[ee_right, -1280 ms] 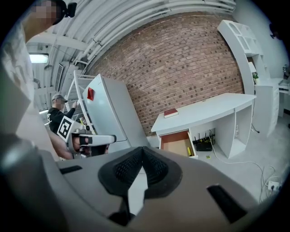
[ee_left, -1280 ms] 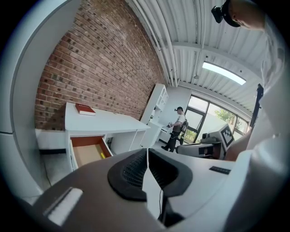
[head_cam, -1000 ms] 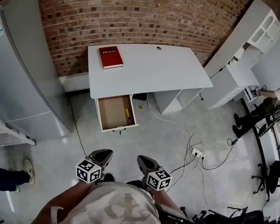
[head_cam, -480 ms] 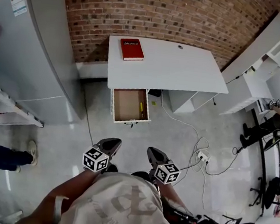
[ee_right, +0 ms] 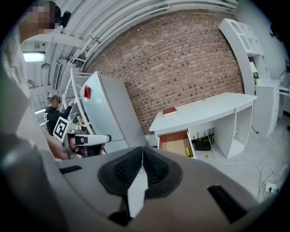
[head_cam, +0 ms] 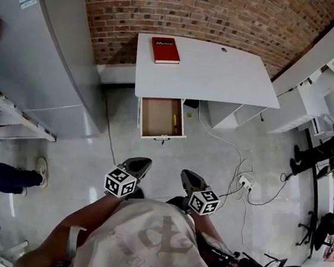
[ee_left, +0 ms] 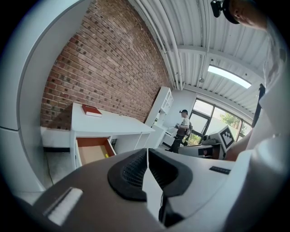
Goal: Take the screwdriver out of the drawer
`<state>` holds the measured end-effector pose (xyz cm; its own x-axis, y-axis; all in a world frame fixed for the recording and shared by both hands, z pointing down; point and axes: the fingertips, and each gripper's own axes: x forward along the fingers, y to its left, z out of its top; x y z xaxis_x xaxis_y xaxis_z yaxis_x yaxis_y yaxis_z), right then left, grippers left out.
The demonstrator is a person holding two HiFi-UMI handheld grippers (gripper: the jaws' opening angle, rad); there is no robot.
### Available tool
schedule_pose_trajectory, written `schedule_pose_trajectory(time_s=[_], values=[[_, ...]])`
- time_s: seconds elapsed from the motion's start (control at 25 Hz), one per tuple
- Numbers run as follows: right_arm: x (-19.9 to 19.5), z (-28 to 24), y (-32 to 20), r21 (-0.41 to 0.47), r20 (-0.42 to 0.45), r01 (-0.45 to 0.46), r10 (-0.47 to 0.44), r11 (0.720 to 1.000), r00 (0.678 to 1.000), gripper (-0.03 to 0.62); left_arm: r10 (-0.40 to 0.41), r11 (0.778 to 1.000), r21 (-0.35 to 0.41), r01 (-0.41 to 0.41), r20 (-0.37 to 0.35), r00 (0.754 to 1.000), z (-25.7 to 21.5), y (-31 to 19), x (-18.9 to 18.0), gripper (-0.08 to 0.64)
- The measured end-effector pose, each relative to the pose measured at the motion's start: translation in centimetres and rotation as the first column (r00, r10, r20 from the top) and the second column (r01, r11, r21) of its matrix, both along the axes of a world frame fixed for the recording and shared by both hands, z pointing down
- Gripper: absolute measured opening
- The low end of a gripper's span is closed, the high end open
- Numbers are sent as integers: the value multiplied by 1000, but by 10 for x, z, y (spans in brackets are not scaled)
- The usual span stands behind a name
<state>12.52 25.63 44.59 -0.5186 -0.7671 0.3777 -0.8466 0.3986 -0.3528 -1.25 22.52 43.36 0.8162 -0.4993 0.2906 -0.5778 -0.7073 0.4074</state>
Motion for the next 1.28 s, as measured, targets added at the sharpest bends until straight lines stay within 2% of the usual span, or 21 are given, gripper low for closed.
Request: schedule_pose_trajectory(time_s=[0.44,0.68,1.0,1.28], values=[[14,-1,-7,15,-35,-66,66,998,997,7,31,1000,5,-31,13,999,1,0,9,15],[3,7,-11,-6,-57,-53,52,999,997,7,3,1000,-16,-3,27,1000,4,-4,-7,15],[-1,25,-24,-42,-16,-25,24,999,1000,7,-25,999,-40,27,56,998,17,-10,-16,15],[-14,31,-61,-42,14,20,-20,999,1000,8,-64,997,-40,67,74,995,18,-40,-27,15]])
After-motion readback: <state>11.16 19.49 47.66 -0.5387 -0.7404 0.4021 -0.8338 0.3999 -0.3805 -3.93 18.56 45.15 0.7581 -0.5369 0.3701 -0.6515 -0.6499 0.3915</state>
